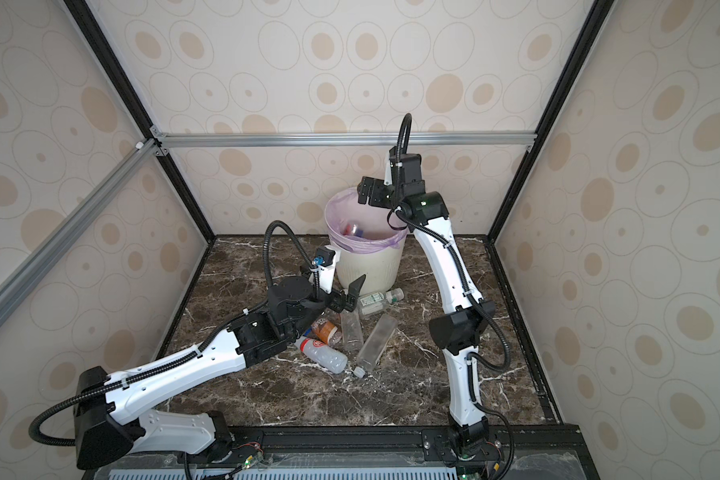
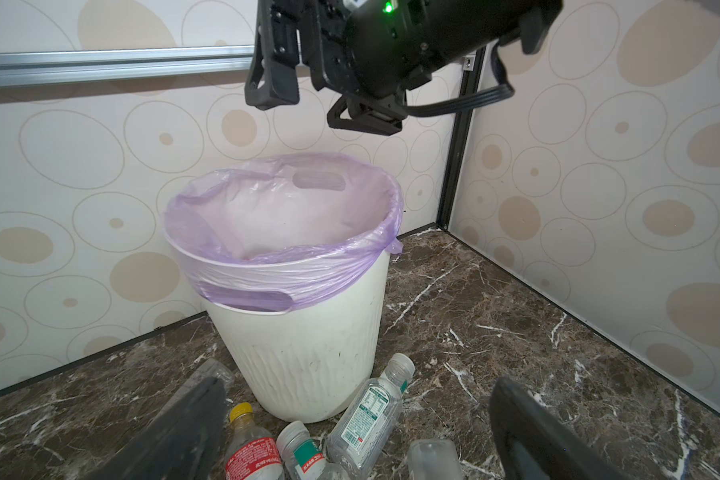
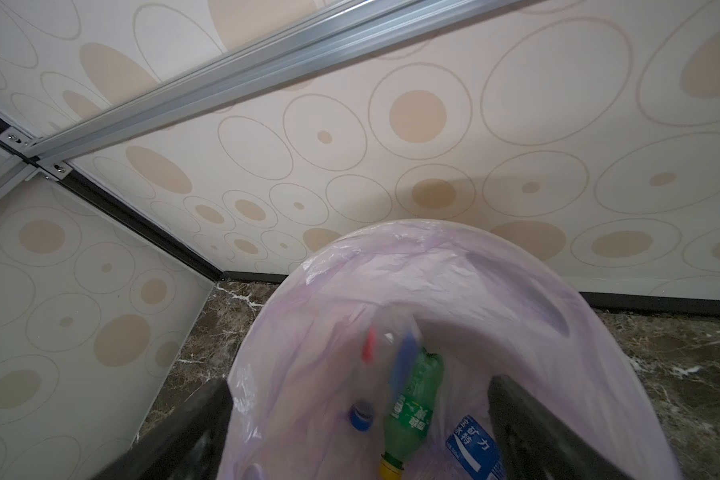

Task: Throw the plastic bottles in the bin
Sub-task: 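Carry the bottle with the right gripper over the bin and release it, then withdraw the right gripper while the left gripper draws back from the pile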

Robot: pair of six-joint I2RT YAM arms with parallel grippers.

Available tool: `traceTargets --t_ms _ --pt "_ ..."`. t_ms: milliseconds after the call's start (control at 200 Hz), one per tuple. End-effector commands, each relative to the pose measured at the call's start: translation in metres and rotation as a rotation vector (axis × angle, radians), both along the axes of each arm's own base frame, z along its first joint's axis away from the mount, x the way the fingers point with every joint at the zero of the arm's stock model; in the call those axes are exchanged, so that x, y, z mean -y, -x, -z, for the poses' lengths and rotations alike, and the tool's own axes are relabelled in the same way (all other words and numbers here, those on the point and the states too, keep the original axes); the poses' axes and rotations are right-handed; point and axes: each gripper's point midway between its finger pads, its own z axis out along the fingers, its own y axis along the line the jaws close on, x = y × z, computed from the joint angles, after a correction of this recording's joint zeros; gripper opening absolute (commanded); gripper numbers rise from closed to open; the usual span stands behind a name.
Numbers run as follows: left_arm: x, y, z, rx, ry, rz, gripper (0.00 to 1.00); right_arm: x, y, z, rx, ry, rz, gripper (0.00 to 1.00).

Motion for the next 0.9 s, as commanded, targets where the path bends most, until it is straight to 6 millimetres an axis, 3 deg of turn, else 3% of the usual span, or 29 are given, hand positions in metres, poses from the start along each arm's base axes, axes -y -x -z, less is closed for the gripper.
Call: traceTargets --t_ms 0,260,545,560,740,895 --pt "-0.009 -0.001 -0.007 0.002 0.028 -0.02 0.99 0.029 0.05 -0.1 0.227 -0.038 0.041 0.99" --pt "-0.004 -0.003 0.001 -0.027 0.023 0.0 0.99 0.042 0.062 -0.098 0.215 0.035 0.067 0.99" --pt "-0.031 -0.015 0.009 -0.118 0.049 -0.057 0.99 0.069 0.081 -0.074 0.151 0.116 0.111 0.99" --pt "-0.033 -0.016 0.01 -0.125 0.051 -0.06 0.99 0.071 0.08 -0.062 0.122 0.127 0.113 0.99" --pt "-0.052 -0.029 0.033 -0.258 0.054 -0.067 0.99 0.098 0.094 -0.018 0.027 0.159 0.157 0.99" --pt "-0.077 -0.033 0.046 -0.324 0.06 -0.113 0.99 0.106 0.117 0.021 -0.031 0.179 0.166 1.0"
